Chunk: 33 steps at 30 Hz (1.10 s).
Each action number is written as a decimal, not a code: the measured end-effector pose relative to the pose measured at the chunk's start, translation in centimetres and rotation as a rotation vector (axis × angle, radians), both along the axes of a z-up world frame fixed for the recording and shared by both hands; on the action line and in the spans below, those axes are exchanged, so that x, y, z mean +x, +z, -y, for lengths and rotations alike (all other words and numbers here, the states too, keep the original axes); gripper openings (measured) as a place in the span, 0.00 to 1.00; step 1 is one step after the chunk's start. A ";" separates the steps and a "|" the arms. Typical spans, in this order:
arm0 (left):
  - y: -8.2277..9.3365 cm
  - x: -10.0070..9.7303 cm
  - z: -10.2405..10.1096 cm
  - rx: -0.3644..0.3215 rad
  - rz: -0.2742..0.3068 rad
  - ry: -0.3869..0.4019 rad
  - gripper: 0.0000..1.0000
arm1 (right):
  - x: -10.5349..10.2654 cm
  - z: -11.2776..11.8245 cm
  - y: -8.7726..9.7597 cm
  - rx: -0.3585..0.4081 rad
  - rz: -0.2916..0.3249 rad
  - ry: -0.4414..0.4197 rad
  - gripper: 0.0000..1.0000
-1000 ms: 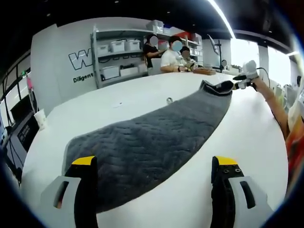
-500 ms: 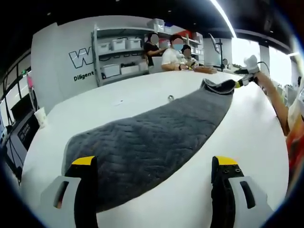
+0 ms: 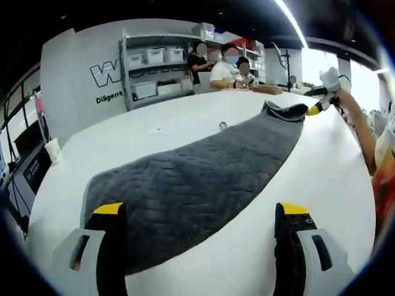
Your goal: Open the folded towel by lifting each exposed corner and separating the folded layers until the towel lies flat within the target outline without major curled edges
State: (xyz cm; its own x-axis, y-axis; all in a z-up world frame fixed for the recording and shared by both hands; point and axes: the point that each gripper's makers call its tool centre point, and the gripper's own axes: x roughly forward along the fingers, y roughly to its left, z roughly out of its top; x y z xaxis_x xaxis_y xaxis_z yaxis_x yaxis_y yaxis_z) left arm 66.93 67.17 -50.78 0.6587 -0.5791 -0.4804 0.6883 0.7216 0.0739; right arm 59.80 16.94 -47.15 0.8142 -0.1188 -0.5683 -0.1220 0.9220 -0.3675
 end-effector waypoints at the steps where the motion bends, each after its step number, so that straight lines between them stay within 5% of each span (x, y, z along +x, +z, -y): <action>1: 0.0 0.0 0.0 -0.001 0.000 -0.001 0.98 | -0.2 -0.7 0.4 0.008 0.008 0.023 0.99; 10: 0.1 -0.2 0.4 -0.001 0.003 -0.012 0.98 | 0.2 -5.3 2.5 -0.011 0.067 0.168 0.91; 18: 0.2 -0.2 0.2 -0.002 0.004 -0.009 0.98 | -0.3 -8.9 0.9 -0.115 0.024 0.297 0.74; 26: 0.2 -0.2 0.3 -0.004 0.002 -0.011 0.98 | -0.7 -7.2 -1.9 -0.249 -0.079 0.282 0.61; 33: 0.3 -0.1 0.2 -0.005 0.005 -0.008 0.98 | -0.1 -6.1 -1.8 -0.276 -0.052 0.277 0.28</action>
State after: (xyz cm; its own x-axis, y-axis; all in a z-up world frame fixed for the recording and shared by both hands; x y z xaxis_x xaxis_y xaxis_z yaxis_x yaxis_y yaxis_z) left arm 66.81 67.00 -50.50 0.6563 -0.5867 -0.4745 0.6937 0.7165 0.0737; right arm 59.73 23.04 -48.96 0.8076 -0.0527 -0.5874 -0.3778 0.7185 -0.5839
